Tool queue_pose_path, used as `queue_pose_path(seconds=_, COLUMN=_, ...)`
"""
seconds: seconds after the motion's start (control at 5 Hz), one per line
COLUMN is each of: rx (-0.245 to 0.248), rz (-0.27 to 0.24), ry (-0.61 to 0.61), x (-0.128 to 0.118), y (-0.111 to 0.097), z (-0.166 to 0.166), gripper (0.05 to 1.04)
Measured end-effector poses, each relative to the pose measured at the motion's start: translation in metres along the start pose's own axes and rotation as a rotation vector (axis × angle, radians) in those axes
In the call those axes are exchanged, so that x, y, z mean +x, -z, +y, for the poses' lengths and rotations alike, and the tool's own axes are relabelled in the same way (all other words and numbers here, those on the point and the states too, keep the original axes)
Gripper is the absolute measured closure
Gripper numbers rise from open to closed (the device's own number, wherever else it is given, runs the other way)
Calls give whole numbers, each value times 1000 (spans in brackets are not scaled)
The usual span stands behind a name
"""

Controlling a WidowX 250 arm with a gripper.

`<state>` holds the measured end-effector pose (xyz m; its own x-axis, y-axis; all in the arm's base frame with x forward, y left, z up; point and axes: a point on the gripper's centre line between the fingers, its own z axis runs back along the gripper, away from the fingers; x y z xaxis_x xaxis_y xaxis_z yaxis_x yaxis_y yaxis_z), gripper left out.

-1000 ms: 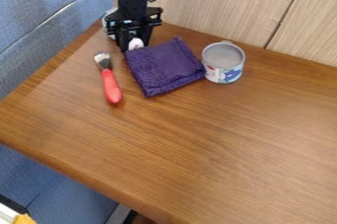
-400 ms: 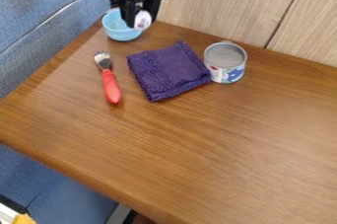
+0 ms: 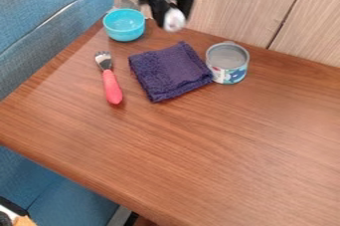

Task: Moved the sushi to the middle of the table

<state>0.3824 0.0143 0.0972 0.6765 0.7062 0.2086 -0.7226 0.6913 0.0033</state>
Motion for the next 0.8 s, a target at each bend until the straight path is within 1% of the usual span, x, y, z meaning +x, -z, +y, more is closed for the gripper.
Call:
queue_pose_path(seconds=0.2, rx=10, rz=15, ry=154, x=-52, y=1, z=-11, gripper=545)
queue_pose_path(seconds=0.4, rx=21, rz=14, ry=258, x=-86, y=-1, z=-11, gripper=545)
queue_pose_path(seconds=0.6, rx=-14, rz=58, ry=347, x=-116, y=6, z=-16, gripper=546)
queue_pose_path(seconds=0.8, rx=-64, rz=106, ry=421, x=-129, y=22, z=-23, gripper=545)
